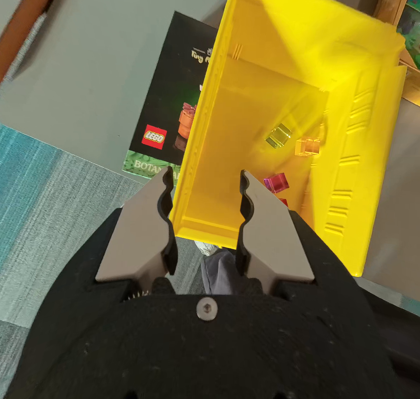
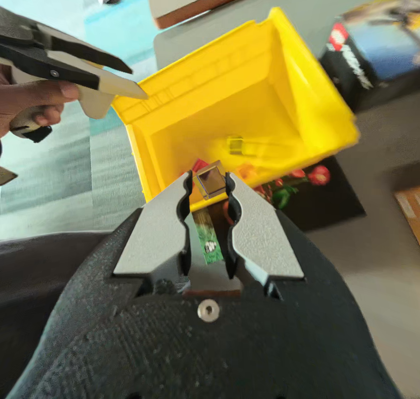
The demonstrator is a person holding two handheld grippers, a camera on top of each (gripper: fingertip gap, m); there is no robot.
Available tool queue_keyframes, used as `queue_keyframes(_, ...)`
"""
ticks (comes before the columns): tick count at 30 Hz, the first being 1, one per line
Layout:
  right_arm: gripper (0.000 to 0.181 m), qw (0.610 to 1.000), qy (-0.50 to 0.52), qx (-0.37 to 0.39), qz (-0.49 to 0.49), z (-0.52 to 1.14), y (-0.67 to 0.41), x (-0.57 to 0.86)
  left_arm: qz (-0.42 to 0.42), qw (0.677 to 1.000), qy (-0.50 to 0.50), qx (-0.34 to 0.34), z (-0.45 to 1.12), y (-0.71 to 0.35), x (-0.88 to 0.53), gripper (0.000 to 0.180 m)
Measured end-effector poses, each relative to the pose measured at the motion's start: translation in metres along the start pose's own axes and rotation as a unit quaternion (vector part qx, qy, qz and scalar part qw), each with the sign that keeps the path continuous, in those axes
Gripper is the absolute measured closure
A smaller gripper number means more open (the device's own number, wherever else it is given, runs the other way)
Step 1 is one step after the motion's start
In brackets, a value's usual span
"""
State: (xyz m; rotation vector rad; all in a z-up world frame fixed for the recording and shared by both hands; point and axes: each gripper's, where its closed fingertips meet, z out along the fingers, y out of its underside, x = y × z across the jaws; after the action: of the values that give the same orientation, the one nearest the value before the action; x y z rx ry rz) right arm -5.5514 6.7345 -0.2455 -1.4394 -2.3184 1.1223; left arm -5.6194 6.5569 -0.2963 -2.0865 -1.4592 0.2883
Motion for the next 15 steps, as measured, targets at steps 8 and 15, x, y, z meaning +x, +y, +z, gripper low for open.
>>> queue_keyframes(8, 0.133, 0.999, 0.020, -0.037, 0.011, 0.048, 0.000, -0.015, -0.007, 1.000, 0.014, -0.010, -0.007, 0.027, -0.013, 0.123)
queue_keyframes(15, 0.132, 0.988, 0.047, -0.033, 0.141, 0.001, 0.062, -0.011, 0.030, 0.997, 0.045, -0.053, 0.014, 0.041, -0.022, 0.138)
